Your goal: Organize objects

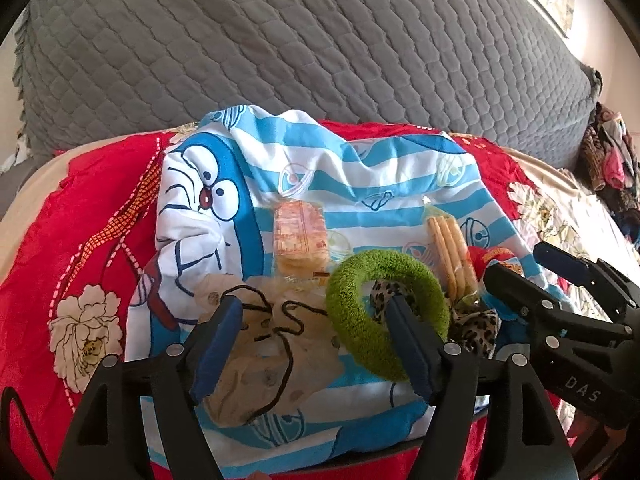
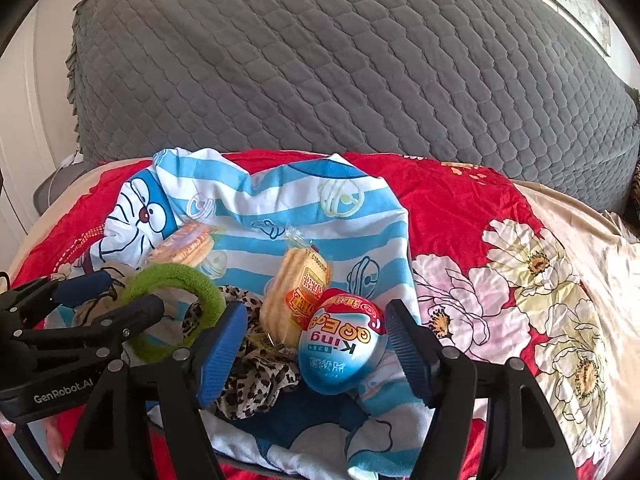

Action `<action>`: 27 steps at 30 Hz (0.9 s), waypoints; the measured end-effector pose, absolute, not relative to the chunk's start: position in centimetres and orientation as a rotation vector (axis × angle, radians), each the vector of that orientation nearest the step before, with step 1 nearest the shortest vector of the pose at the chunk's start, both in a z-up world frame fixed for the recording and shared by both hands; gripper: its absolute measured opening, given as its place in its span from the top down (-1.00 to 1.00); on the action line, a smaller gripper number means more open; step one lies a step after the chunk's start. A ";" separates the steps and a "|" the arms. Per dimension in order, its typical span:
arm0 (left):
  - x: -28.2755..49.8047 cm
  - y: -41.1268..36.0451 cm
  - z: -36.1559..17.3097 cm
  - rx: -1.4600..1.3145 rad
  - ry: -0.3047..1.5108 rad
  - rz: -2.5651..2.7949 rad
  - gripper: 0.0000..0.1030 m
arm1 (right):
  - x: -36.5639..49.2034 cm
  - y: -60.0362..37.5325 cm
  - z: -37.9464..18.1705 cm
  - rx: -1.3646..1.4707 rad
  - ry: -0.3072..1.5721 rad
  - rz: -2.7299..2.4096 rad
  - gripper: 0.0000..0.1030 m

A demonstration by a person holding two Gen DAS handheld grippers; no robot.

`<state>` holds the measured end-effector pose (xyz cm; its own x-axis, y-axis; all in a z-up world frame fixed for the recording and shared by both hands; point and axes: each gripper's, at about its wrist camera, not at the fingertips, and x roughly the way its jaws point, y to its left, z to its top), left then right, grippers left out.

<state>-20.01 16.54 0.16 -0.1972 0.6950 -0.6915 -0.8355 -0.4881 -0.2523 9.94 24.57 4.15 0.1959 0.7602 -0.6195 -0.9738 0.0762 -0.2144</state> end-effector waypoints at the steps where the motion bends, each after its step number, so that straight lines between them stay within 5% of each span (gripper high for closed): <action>1: -20.0 16.4 0.2 -0.948 0.217 1.864 -0.47 | 9.9 24.5 4.2 -0.670 0.393 1.352 -0.38; 18: -19.6 13.9 1.5 -0.931 0.202 1.887 -0.54 | 8.4 23.3 4.8 -0.705 0.370 1.362 -0.38; 27: -18.8 13.1 2.3 -0.936 0.189 1.882 -0.57 | 8.2 22.0 5.5 -0.699 0.393 1.359 -0.62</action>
